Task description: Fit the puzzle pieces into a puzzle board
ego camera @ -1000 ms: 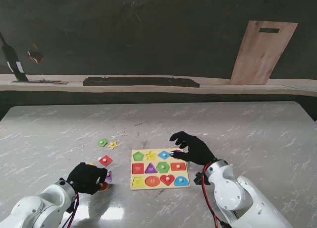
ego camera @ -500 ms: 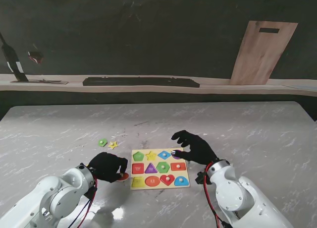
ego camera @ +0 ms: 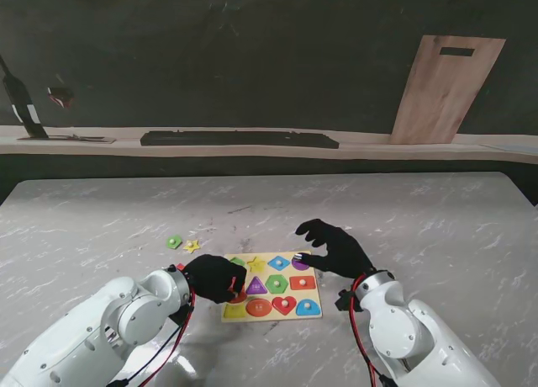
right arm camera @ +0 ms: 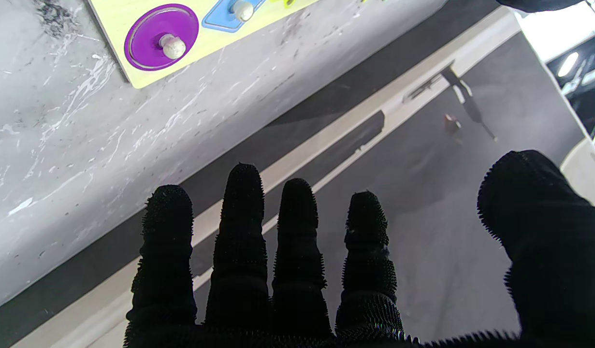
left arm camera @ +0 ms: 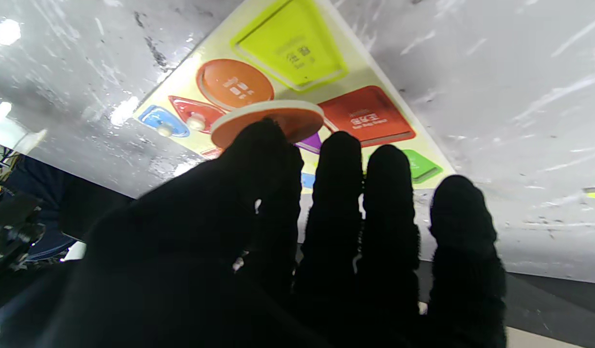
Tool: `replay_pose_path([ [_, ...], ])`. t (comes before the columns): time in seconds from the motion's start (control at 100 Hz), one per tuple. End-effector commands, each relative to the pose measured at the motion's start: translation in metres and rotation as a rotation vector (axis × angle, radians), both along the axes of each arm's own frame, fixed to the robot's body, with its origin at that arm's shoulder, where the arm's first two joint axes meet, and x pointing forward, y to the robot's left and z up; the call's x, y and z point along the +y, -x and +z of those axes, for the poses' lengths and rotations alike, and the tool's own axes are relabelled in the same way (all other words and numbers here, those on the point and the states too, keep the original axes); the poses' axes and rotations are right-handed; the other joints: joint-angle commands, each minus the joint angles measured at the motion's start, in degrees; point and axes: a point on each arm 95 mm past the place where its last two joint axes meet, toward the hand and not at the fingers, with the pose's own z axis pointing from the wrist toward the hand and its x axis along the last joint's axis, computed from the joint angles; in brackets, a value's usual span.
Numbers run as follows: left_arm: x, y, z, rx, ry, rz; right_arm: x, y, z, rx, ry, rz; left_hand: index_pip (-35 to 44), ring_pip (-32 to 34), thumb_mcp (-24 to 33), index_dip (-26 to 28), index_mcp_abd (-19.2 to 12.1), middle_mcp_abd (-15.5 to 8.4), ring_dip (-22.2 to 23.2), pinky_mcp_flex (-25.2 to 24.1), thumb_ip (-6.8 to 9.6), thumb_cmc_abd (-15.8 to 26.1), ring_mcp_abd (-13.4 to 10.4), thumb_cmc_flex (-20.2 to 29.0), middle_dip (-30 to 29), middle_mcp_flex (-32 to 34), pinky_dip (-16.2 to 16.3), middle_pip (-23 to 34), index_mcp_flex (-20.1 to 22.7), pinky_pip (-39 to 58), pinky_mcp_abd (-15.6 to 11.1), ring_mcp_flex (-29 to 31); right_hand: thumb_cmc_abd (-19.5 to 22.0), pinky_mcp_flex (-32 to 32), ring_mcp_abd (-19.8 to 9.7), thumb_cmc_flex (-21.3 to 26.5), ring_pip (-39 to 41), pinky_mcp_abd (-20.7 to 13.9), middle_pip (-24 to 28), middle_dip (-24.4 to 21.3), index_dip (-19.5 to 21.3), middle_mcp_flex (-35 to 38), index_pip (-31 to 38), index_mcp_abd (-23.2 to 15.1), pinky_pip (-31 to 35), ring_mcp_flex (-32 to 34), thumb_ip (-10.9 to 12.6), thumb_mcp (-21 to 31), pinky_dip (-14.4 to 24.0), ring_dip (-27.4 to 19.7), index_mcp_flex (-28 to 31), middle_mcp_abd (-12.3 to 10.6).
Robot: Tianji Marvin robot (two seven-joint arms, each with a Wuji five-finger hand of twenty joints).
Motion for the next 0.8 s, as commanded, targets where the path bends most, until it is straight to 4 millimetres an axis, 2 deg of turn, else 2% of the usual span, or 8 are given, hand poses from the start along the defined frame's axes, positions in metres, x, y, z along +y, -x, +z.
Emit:
replay_pose_path([
  [0.0, -0.01, -0.004, 0.002, -0.002, 0.02, -0.011, 0.002, 0.003, -0.002, -0.001, -0.008, 0.003, 3.1, 2.1, 1.6, 1.8, -2.0, 1.2, 1.3, 0.5, 0.04, 0.8, 0.7, 0.7, 1.2, -0.2, 1.7, 1.3, 0.4, 2.5, -3.3, 1.3, 0.6, -0.2, -1.4, -2.0, 0.5, 0.4, 0.2, 0.3, 0.7, 1.2, -1.1, -1.7, 0.5, 0.7, 2.3, -0.1, 0.9, 0.6, 0.5, -1.6],
  [0.39, -0.041, -0.007, -0.007, 0.026, 0.031, -0.037, -0.002, 0.004, -0.001, -0.015, -0.015, -0.009, 4.1, 3.3, 3.4, 1.5, -1.1, 1.5, 2.2, 1.7, 0.27, 0.1, 1.2, -0.3, 1.1, 0.4, 2.3, 3.2, 0.7, 3.1, -2.4, 2.3, 0.8, -0.3, -1.3, -2.1, 0.5, 0.4, 0.2, 0.3, 0.8, 1.2, -1.1, -1.6, 0.4, 0.7, 2.4, -0.2, 0.9, 0.7, 0.5, -1.6],
  [0.79, -0.05, -0.005, -0.017, 0.012, -0.039, -0.07, -0.003, 0.004, -0.001, -0.018, -0.015, -0.013, 5.2, 4.1, 4.7, 1.0, -0.8, 1.3, 2.5, 2.6, 0.25, -0.1, 1.0, -1.5, 0.8, 0.4, 2.6, 4.5, 0.4, 3.7, -2.5, 2.8, 0.9, -0.3, -1.3, -2.2, 0.5, 0.4, 0.2, 0.2, 0.8, 1.2, -1.2, -1.7, 0.4, 0.7, 2.4, -0.2, 0.9, 0.7, 0.6, -1.5],
])
